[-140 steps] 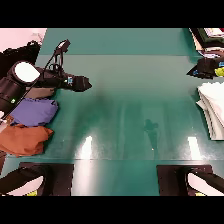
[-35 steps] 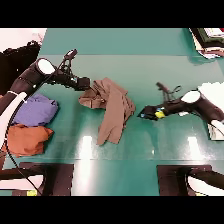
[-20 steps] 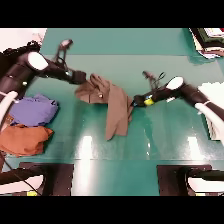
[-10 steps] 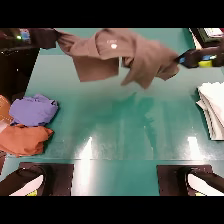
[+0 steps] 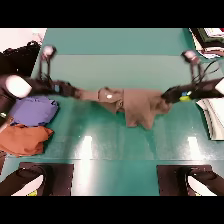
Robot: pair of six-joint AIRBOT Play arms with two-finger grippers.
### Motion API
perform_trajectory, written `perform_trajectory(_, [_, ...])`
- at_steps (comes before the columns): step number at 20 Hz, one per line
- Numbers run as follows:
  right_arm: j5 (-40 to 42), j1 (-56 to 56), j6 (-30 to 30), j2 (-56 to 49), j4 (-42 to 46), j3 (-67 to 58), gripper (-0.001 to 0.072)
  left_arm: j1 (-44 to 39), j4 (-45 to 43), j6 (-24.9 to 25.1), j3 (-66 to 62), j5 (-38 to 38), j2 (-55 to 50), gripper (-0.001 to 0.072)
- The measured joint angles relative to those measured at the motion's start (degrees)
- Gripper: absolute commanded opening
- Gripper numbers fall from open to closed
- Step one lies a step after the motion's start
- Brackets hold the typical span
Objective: Fold the shirts.
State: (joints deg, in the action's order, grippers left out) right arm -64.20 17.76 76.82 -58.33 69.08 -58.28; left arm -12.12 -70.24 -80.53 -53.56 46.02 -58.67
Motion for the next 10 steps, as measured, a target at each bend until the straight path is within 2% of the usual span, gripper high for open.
perform_trajectory(3, [1.68,2.89,0.92,0.28,2.71,6.58,0.0012,-0.02,0.0,-0.17,10.71,-7.02,0.07,0.0036])
perform_trajectory(5, [1.18,3.96,1.29,0.33,3.39,9.25,0.0019,-0.02,0.13,-0.31,14.53,-8.87,0.07,0.0036])
perform_trajectory(6, [0.0,4.09,1.68,0.37,3.56,10.01,0.0149,-0.02,0.17,-0.35,15.76,-9.38,0.07,0.0035])
perform_trajectory(7, [-1.09,4.02,2.1,0.39,3.87,10.21,0.0391,-0.02,0.07,-0.37,16.57,-9.55,0.07,0.0035])
perform_trajectory(8, [-2.56,3.5,2.34,0.39,4.35,9.9,0.0554,0.04,-0.31,-0.37,17.2,-9.94,0.07,0.0036])
perform_trajectory(10, [-5.35,1.88,2.78,0.39,4.0,7.1,0.0576,0.07,-0.26,-0.39,17.84,-10.56,0.07,0.0035])
